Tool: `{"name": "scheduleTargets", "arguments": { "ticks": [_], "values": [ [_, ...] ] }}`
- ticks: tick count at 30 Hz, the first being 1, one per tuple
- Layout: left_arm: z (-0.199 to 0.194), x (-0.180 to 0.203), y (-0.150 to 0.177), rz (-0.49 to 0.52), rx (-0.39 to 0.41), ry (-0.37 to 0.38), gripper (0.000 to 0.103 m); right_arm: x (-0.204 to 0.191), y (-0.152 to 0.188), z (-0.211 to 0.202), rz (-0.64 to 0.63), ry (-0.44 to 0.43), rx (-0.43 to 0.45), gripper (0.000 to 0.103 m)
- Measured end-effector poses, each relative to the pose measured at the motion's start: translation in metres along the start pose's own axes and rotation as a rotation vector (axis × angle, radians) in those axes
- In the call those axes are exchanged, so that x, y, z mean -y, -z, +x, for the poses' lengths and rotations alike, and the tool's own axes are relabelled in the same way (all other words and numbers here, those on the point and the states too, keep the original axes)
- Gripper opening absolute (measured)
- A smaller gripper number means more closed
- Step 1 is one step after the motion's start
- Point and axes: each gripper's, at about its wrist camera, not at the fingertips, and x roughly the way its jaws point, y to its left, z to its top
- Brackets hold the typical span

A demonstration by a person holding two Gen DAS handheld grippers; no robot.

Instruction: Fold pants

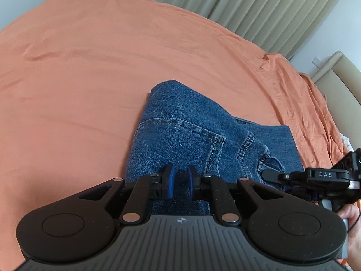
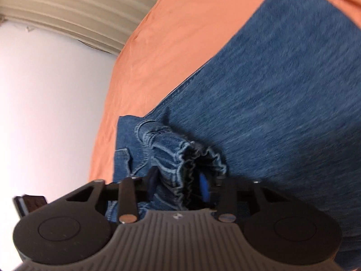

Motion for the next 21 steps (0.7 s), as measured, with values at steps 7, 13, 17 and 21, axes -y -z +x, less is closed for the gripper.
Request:
{"name": "scheduleTargets", "arguments": {
  "ticks": [7,13,17,21],
  "values": [
    [-0.034,0.011,-0.015,0.017,0.126,-0.019,0.016,-0.096,-0.006,-0.031,-0.261,0.010,0.078,0.012],
    [-0.058,0.018,-0.028,-0.022,0.196,0.002,0.016,-0.209,-0.033,-0.065,-0.528,0.098,0.124,0.012],
    [-0.057,0.029,-0.033,0.002,0.200,0.029,0.016,-0.224,-0.058,-0.097,-0.538,0.175,0.148,0.012],
    [-0.041,0.037,-0.033,0.023,0.168,0.048,0.016,-0.184,-0.076,-0.119,-0.469,0.276,0.171,0.012]
  ]
}}
